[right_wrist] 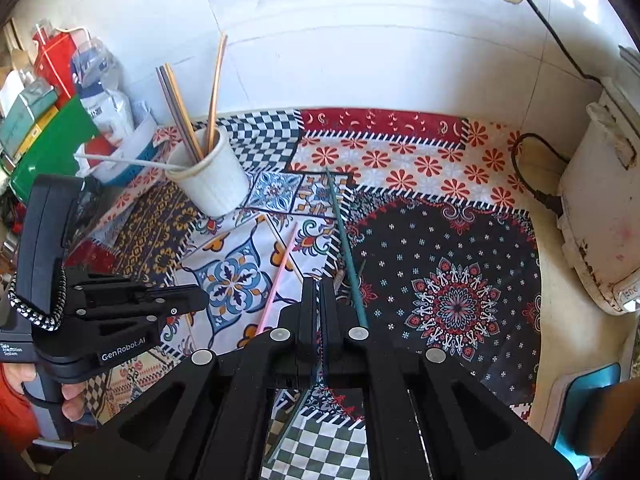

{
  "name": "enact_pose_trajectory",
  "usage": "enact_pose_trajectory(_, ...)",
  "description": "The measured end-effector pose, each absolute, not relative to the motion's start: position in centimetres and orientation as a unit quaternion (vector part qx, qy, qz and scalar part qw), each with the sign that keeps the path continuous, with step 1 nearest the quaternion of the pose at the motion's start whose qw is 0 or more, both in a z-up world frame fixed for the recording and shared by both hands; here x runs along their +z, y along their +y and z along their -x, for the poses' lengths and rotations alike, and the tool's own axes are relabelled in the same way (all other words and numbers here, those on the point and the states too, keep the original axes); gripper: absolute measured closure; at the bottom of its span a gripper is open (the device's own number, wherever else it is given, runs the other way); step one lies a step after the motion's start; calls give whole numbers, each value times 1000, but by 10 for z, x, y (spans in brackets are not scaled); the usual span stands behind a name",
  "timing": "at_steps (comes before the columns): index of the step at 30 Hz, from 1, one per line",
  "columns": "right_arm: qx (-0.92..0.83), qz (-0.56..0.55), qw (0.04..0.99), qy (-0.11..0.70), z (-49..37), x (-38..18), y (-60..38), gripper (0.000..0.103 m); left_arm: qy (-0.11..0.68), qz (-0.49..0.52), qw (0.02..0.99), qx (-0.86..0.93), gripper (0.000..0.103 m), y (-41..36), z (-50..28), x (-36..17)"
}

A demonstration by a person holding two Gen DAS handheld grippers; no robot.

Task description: Organize utensils

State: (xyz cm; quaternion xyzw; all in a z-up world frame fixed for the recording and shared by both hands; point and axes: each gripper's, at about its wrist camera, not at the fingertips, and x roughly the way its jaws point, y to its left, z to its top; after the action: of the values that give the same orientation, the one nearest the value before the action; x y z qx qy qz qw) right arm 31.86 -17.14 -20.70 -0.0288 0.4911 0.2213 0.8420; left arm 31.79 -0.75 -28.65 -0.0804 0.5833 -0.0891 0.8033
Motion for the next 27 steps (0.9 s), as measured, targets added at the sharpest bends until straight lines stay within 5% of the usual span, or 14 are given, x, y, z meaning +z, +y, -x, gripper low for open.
enact_pose_trajectory(3, 217, 38, 832, 508, -326, -219, -170, 100, 589, 82, 800, -78, 99, -7, -324, -294)
enact_pose_trajectory(8, 208, 59, 821, 529, -348, -240, -169, 77, 587, 89, 802, -64, 91, 2, -332, -295)
enact_pose_trajectory(19, 237, 88, 776, 577, -415, -293, -138, 77, 600, 89, 794, -39, 83, 13, -338, -310)
enact_pose_trajectory(27, 243, 145, 772, 570, -426, -306, -119, 96, 612, 94, 784, -49, 83, 5, -347, -322)
